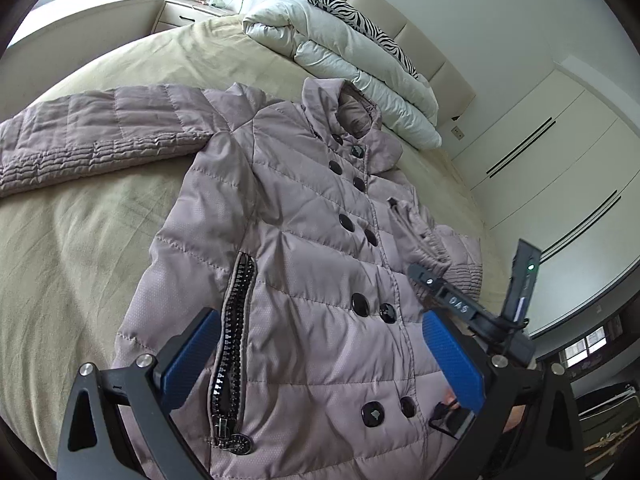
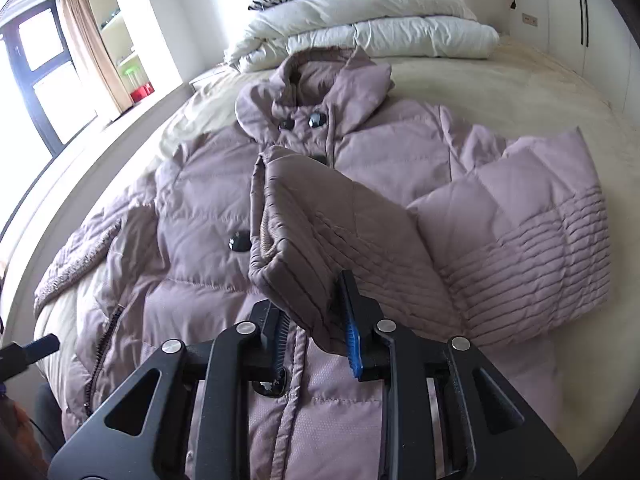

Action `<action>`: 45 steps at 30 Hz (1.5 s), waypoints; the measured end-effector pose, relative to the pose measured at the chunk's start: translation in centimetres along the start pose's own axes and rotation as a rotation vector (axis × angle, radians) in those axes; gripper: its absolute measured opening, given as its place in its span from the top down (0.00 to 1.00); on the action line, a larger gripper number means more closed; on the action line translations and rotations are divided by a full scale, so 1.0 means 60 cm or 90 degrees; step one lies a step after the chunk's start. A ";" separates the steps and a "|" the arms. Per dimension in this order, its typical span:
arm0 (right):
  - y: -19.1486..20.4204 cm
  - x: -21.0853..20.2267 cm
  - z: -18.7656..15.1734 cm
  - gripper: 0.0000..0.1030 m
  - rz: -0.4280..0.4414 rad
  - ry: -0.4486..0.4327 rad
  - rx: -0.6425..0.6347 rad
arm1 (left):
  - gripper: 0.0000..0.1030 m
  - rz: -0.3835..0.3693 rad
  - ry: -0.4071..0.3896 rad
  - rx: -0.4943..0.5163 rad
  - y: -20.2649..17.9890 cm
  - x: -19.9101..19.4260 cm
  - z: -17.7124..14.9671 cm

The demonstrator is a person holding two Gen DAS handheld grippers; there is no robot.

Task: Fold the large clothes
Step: 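Fold the held sleeve across the coat front and open the right gripper, then grasp the cuff of the folded sleeve with the left gripper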

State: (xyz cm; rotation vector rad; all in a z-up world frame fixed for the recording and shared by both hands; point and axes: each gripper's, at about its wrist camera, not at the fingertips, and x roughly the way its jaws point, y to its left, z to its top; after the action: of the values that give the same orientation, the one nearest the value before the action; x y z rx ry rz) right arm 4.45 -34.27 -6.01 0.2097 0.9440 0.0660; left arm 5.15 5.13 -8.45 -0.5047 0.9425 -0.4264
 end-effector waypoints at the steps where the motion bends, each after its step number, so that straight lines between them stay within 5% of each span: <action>1: 0.004 0.005 -0.010 0.76 -0.011 0.000 -0.007 | 0.00 -0.015 0.002 -0.010 0.004 0.000 0.000; 4: 0.030 0.034 -0.031 0.72 -0.052 -0.026 -0.066 | 0.00 -0.021 0.002 -0.012 0.007 0.003 0.002; 6: 0.033 0.033 -0.042 0.47 -0.046 -0.027 -0.079 | 0.00 -0.032 -0.001 -0.005 0.002 0.004 0.001; 7: 0.031 0.029 -0.045 0.24 -0.028 -0.029 -0.071 | 0.00 -0.053 -0.007 -0.001 -0.006 0.003 0.001; 8: 0.028 0.023 -0.047 0.18 -0.014 -0.036 -0.060 | 0.00 -0.075 -0.012 0.002 -0.011 0.002 0.000; 19: -0.026 -0.093 -0.086 0.18 0.043 -0.100 -0.027 | 0.00 -0.132 -0.017 0.101 -0.109 0.016 0.000; 31: -0.168 -0.165 -0.133 0.18 0.087 -0.124 0.103 | 0.01 -0.145 0.075 0.131 -0.200 0.191 0.049; 36: -0.202 -0.160 -0.147 0.18 0.119 -0.113 0.150 | 0.13 -0.147 0.150 0.093 -0.205 0.283 0.049; 45: -0.223 -0.155 -0.156 0.18 0.125 -0.107 0.177 | 0.13 -0.151 0.179 -0.022 -0.163 0.332 0.053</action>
State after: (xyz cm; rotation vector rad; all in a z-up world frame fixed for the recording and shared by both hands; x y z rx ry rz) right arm -9.04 -47.31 -6.70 0.5569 0.7611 0.0961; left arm 17.00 -13.02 -14.17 -0.6009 1.1659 -0.7096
